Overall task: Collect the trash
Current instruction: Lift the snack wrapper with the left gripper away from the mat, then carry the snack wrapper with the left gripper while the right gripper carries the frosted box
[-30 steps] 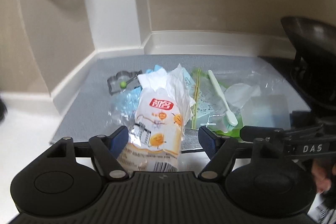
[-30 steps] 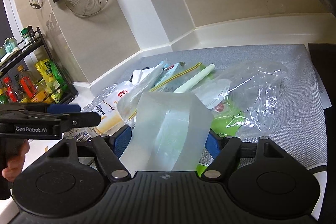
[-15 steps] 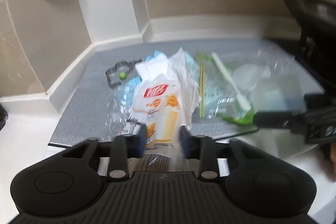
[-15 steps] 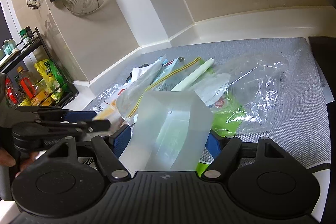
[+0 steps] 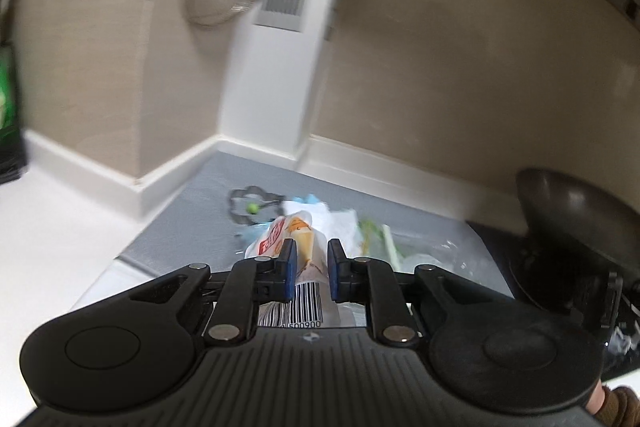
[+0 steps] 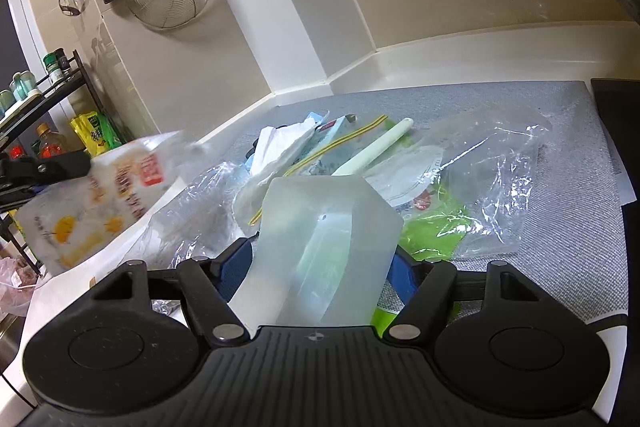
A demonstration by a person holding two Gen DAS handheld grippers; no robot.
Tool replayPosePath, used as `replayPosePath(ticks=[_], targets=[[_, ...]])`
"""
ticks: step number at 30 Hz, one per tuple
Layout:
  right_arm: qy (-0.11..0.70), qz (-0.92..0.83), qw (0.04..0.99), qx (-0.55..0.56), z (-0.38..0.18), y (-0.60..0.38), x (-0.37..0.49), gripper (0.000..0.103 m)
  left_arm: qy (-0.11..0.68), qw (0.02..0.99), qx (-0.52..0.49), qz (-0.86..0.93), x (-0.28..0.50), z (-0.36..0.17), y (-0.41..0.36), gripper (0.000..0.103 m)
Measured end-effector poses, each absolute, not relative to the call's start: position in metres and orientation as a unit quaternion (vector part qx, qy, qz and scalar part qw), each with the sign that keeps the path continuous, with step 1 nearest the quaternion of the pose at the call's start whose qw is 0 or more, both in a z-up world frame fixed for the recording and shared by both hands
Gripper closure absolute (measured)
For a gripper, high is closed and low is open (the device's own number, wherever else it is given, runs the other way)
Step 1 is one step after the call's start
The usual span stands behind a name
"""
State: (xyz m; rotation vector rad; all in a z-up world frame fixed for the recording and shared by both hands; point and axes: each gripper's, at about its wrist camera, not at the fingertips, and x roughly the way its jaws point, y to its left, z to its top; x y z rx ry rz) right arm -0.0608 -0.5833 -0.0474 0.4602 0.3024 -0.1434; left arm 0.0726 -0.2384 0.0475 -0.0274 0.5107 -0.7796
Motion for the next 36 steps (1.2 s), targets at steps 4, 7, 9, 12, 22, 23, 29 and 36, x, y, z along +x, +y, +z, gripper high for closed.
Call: replayPosePath(ticks=[4,7,9,12,22,23,29,36], targets=[[0.15,-0.068,0.96,0.227,-0.047,-0.583,-0.061,0.029,0.257,0.9,-0.042,-0.35,0.073,0.045,-0.215,0.099],[0.15,-0.06,0.961,0.223,-0.046,-0.582,-0.061,0.031,0.26,0.903,-0.062,-0.335,0.068,0.043,-0.194,0.103],[0.149,-0.052,0.963,0.219,-0.046,-0.58,-0.061,0.033,0.256,0.907,-0.068,-0.328,0.062,0.043,-0.183,0.103],[0.149,-0.05,0.963,0.22,-0.045,-0.58,-0.061,0.034,0.265,0.905,-0.071,-0.326,0.065,0.037,-0.175,0.103],[0.16,-0.058,0.956,0.238,-0.048,-0.585,-0.058,0.03,0.323,0.87,-0.025,-0.371,0.06,0.001,-0.212,0.044],[0.161,-0.059,0.956,0.238,-0.048,-0.585,-0.058,0.029,0.323,0.873,-0.016,-0.366,0.058,0.0,-0.214,0.036],[0.172,-0.052,0.956,0.233,-0.049,-0.581,-0.056,0.023,0.335,0.867,0.026,-0.367,0.049,-0.011,-0.222,0.02],[0.187,-0.032,0.959,0.211,-0.047,-0.573,-0.054,0.012,0.345,0.872,0.079,-0.337,0.047,-0.025,-0.235,0.027]])
